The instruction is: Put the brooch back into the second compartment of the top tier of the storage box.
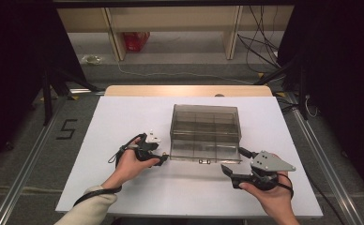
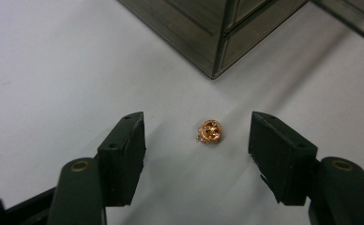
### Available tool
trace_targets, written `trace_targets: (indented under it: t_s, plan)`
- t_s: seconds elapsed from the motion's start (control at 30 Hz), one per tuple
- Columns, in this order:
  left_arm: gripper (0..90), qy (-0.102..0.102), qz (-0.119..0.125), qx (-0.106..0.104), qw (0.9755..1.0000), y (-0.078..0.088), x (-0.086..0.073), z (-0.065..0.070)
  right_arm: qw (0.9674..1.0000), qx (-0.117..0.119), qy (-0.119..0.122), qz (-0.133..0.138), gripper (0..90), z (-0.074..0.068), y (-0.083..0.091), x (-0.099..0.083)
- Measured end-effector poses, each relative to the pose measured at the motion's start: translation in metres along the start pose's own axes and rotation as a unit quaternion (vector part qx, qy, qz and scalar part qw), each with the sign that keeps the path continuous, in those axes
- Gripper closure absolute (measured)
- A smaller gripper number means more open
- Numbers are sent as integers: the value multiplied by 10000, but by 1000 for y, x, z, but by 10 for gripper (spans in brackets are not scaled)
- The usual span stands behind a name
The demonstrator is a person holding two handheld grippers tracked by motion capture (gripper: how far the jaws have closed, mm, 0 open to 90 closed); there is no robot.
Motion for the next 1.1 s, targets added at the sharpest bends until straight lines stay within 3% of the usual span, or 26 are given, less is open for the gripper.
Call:
trace_targets:
  t_s: [0.17, 0.43, 0.93, 1.1]
  plan:
    - [392, 60, -80, -75, 9999, -3, 2, 0, 10000, 7, 11, -15, 193, -1, 0, 0]
    - [459, -10, -207, -115, 9997, -4, 5, -1, 10000, 7, 25, -18, 194, -2, -1, 0]
    - [710, -102, -315, -218, 9992, -5, 10, 6, 10000, 16, 19, -26, 196, -1, -2, 0]
    - [752, -27, -292, -234, 9993, -4, 9, 6, 10000, 19, 15, -18, 197, -1, -2, 0]
Point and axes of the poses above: each handheld gripper's, and its own axes: y roughly backward along the jaws, x roughly out of its top, z roughly to its right, the point moved 7 cm from there along -y, roughly forward along the jaws, and after that the axes turned 6 degrees about -y, right-handed, at the moved point
